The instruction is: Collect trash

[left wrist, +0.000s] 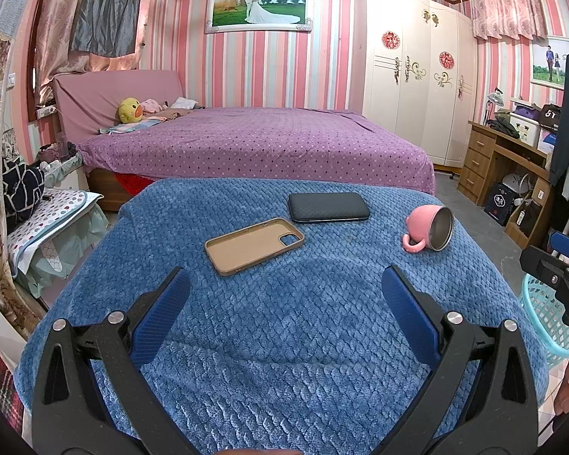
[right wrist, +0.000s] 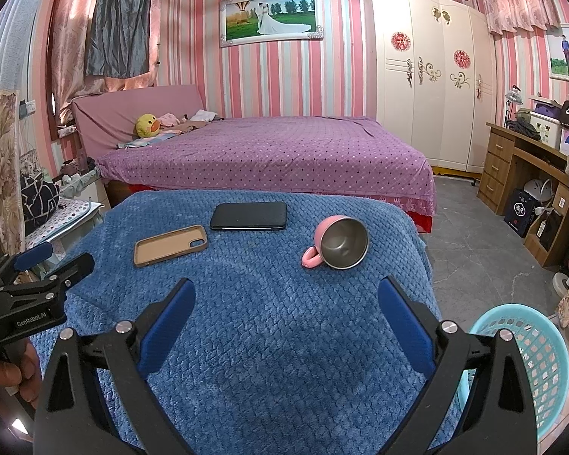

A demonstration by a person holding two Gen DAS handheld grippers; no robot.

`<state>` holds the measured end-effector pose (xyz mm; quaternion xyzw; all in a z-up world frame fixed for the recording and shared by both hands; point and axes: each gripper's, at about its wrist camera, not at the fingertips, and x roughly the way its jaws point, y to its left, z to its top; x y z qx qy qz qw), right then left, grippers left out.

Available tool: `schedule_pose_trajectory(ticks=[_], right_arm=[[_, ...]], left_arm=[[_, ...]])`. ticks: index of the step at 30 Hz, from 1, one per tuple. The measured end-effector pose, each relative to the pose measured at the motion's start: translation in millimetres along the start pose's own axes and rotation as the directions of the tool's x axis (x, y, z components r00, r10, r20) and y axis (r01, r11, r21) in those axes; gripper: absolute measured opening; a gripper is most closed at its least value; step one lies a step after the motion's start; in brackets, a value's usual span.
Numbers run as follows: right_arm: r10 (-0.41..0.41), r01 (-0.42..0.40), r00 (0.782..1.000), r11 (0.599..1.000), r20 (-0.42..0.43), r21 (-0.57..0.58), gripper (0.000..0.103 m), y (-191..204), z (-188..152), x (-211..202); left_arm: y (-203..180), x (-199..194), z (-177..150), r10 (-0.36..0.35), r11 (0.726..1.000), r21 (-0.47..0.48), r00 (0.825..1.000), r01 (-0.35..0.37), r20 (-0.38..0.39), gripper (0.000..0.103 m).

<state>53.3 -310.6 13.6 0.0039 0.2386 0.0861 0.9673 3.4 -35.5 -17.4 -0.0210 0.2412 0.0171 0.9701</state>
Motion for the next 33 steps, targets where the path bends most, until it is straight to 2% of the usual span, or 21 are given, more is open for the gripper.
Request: schedule_pose_trajectory(ticks=[33], right_arm=[[-0.003, 0.003, 1.000, 1.000, 0.002, 0.000, 0.095, -0.6, -0.5, 0.5]], left_arm=[[-7.1, -0.8, -1.9, 0.004, 1.000, 0.001, 1.000, -0.004, -0.004, 0.098]])
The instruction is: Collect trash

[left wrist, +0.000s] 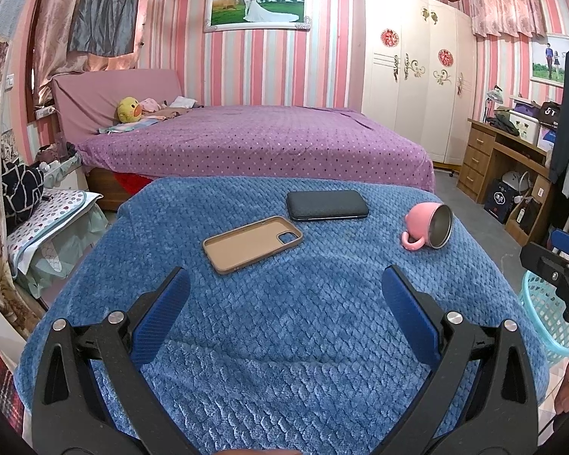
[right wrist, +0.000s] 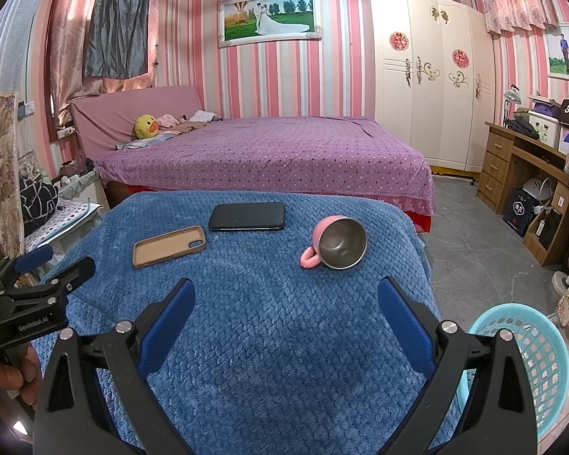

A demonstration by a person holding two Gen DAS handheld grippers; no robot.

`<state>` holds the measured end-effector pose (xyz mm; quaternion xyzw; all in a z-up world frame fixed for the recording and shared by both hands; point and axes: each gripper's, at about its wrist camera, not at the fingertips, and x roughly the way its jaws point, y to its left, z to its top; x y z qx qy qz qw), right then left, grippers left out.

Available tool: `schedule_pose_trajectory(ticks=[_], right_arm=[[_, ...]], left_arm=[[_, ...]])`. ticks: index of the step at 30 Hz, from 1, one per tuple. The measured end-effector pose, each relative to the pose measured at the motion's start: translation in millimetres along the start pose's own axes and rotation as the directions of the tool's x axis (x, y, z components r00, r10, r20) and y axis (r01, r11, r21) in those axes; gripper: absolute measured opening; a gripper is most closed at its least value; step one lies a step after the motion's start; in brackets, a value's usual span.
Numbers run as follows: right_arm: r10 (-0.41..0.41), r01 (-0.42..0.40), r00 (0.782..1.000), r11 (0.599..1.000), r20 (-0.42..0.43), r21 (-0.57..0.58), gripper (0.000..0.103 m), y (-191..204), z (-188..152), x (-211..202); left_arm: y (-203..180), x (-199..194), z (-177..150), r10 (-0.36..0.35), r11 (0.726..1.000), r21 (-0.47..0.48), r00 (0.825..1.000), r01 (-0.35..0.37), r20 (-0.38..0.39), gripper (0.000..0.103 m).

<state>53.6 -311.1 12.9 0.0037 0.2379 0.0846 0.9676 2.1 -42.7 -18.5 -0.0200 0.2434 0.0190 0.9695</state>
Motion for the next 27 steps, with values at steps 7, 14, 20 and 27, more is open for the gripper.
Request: schedule_pose_trajectory(ticks=[7, 14, 20, 27], right_arm=[[0.001, -0.001, 1.000, 1.000, -0.001, 0.002, 0.095, -0.2, -0.4, 0.8], [-0.004, 0.004, 1.000, 1.000, 0.000, 0.008, 0.095, -0.9, -1.0, 1.5], [-0.003, 0.003, 1.000, 1.000, 0.000, 0.008, 0.095, -0.9, -0.9, 1.0], [-0.002, 0.002, 1.000, 1.000, -0.001, 0.005, 0.095, -1.3, -1.2, 1.1]], left_arm=[[-1.7, 0.2, 0.0, 0.001, 1.000, 0.001, 1.000, -0.001, -0.004, 0.098], [-1.5, 0.7, 0.5, 0.004, 1.000, 0.000, 1.000, -0.004, -0.010, 0.098], [-1.2, 0.8, 0.6, 0.003, 1.000, -0.002, 1.000, -0.003, -0.011, 0.098], [-0.2, 0.5, 1.9, 0.004, 1.000, -0.006, 1.000, -0.004, -0.011, 0.098]])
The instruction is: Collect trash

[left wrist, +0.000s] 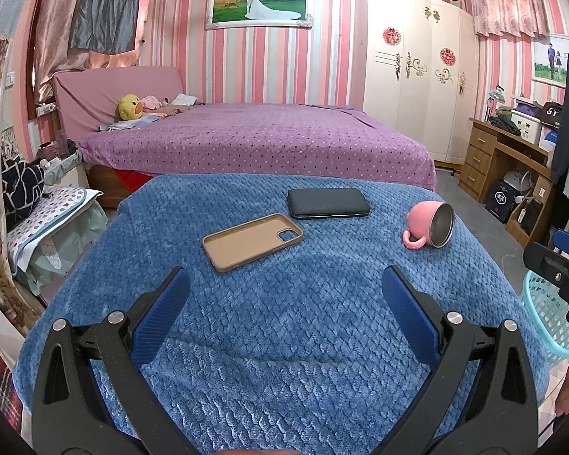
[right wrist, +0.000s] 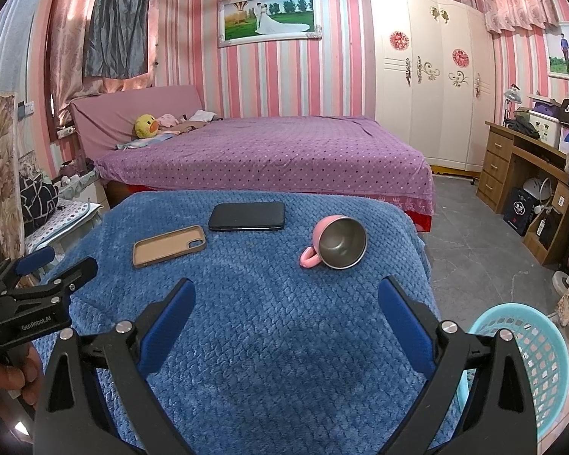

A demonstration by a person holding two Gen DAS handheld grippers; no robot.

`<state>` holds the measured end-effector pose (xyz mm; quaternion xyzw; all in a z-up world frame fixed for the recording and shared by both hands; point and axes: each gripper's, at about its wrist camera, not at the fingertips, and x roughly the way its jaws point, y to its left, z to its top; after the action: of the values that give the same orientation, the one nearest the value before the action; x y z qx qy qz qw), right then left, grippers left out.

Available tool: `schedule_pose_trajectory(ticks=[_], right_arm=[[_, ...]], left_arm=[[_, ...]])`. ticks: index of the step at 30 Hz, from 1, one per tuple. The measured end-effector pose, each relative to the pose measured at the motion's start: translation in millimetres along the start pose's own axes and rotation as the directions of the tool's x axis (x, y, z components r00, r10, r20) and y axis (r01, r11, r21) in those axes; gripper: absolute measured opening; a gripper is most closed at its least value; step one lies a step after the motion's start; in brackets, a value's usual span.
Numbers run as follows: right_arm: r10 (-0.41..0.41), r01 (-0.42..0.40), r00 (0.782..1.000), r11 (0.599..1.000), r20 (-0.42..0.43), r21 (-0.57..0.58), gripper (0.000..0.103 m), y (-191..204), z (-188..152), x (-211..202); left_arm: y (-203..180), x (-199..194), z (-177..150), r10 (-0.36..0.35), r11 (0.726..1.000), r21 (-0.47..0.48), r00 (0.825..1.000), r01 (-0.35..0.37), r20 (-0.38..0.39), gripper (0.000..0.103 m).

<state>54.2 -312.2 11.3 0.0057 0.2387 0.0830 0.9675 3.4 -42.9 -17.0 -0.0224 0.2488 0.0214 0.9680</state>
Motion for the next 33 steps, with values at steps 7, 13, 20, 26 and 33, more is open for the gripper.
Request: schedule_pose_trajectory(ticks=[7, 13, 20, 26, 33], right_arm=[[0.000, 0.000, 1.000, 1.000, -0.001, -0.002, 0.095, 0.3, -0.3, 0.0], [0.001, -0.001, 1.000, 1.000, -0.001, -0.002, 0.095, 0.3, -0.2, 0.2], [0.000, 0.000, 1.000, 1.000, -0.001, -0.003, 0.095, 0.4, -0.1, 0.1], [-0.001, 0.001, 1.000, 1.000, 0.000, -0.002, 0.095, 0.6, -0.2, -0.2], [0.001, -0.001, 1.000, 1.000, -0.001, -0.004, 0.095, 0.6, -0.4, -0.3]], left_arm=[[0.2, -0.5, 0.4, -0.001, 1.000, -0.004, 1.000, 0.001, -0.001, 0.098], [0.9, 0.0, 0.8, 0.001, 1.000, -0.006, 1.000, -0.001, -0.002, 0.098], [0.9, -0.5, 1.1, 0.002, 1.000, -0.006, 1.000, -0.002, -0.002, 0.098], [0.9, -0.5, 1.1, 0.003, 1.000, -0.006, 1.000, -0.003, -0.003, 0.098], [0.5, -0.8, 1.2, 0.003, 1.000, -0.005, 1.000, -0.003, -0.004, 0.098]])
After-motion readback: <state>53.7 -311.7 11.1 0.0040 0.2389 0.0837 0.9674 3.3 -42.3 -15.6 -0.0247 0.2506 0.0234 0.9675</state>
